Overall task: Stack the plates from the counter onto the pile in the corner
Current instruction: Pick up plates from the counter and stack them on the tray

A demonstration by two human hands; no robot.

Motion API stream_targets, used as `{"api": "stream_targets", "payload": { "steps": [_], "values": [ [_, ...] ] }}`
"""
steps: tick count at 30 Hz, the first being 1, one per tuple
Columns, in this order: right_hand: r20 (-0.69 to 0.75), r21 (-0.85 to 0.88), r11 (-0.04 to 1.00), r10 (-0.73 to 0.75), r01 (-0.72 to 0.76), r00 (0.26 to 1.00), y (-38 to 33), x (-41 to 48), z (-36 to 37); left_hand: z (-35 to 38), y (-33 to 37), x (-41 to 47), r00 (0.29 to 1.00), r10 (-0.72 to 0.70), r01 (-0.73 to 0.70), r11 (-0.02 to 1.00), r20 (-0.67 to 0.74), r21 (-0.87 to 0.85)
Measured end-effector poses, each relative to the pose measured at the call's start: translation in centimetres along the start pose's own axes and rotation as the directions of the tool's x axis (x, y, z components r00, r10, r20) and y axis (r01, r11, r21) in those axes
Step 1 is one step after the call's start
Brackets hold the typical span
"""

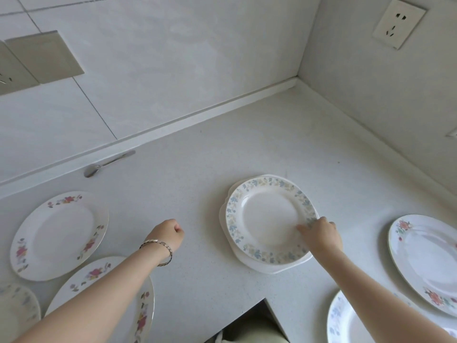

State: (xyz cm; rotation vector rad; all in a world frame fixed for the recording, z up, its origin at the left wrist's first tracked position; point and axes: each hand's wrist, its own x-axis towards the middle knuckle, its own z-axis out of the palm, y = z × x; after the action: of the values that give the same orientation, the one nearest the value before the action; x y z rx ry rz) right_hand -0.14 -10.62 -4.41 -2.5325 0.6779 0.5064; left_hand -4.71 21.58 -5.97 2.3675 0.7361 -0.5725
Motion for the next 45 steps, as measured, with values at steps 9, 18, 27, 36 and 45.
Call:
{"api": "stream_targets", "payload": {
  "steps": [9,18,27,36,45],
  "values": [
    [0.064,-0.061,0.998,0.024,-0.02,0.998,-0.1,0.4,-0.7,0.4,0.5,-0.4,1.0,0.008,-0.008,0.999,-0.001,0.032],
    [-0.061,0.19,0.976,-0.099,0.108,0.993,2.3,-0.7,3.5,0.6,0.9,-0.4,1.0,0.015,-0.015,1.0,0.006,0.026],
    [-0.117,-0.146,0.913,-0.399,0.382,0.909,-2.0,-3.2,3.7,0.8,-2.5,-1.1,0.998,-0.055,0.055,0.998,0.001,-0.024],
    [0.596,-0.11,0.687,-0.533,0.719,0.6,-15.8,-13.2,11.4,-3.5,-13.9,-4.1,0.956,-0.265,0.254,0.962,-0.127,-0.097],
    [0.678,-0.009,0.889,-0.331,0.458,0.656,-19.0,-17.8,22.0,-6.2,-23.9,-7.7,0.885,-0.441,0.41,0.891,-0.153,-0.194]
  ]
}}
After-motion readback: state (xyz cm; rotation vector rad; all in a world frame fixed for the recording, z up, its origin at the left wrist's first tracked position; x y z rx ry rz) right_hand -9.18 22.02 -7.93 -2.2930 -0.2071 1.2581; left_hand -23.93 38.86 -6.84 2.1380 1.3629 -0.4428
